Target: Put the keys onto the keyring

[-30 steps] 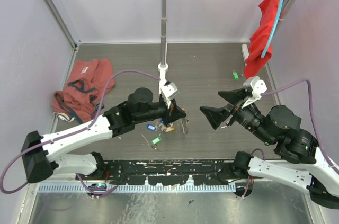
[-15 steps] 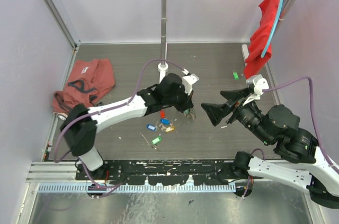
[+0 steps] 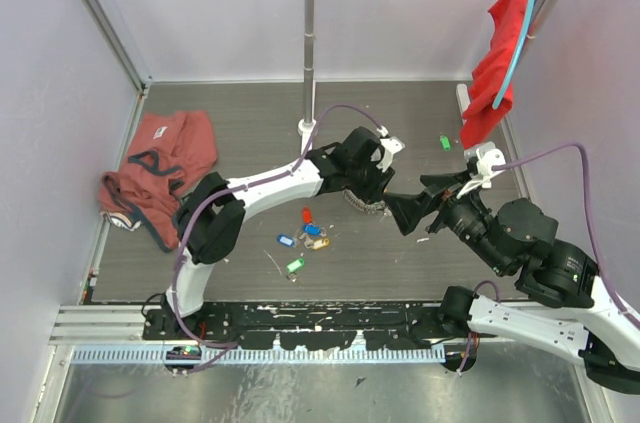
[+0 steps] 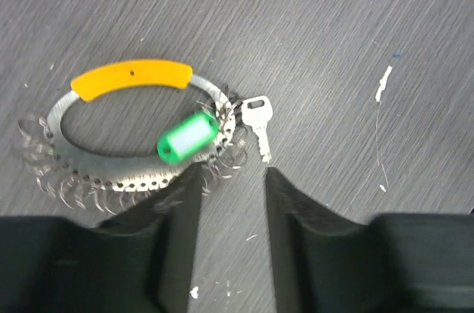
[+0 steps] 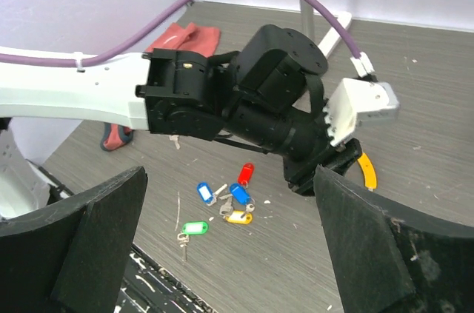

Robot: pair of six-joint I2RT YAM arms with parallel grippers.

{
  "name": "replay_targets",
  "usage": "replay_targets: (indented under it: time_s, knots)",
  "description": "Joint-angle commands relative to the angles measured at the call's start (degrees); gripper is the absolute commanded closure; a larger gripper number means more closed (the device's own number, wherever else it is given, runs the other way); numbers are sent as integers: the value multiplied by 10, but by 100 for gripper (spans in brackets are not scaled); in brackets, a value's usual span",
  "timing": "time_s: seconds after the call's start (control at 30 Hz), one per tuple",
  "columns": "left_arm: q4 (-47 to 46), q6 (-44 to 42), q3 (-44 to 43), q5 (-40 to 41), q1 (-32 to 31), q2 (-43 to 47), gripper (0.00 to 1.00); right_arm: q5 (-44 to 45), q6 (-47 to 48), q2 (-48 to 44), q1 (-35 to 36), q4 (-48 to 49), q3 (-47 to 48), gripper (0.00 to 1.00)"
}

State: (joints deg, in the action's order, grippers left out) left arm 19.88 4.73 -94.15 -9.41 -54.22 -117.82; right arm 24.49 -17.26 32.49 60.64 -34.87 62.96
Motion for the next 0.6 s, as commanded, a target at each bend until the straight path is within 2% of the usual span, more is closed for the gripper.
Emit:
replay_targets:
  time_s: [0.0,0.13,0.3,0.4,0.57]
  knots:
    - [10,-6,-18,-7,8,18,48,66,-28,-10,0,-7,-5,0]
    - [-10,2,18,-2,15,71,36,107,-45,-12,1,-21,-8,0]
    - [-64,55,124,-22,50,185,2,120,-33,-6,0,-46,-10,0]
    - [-80,83,197,6,61,278,2,150,-27,-11,0,-50,-24,0]
    - [-43,112,299,95,63,415,2,180,-16,-22,0,-46,-34,0]
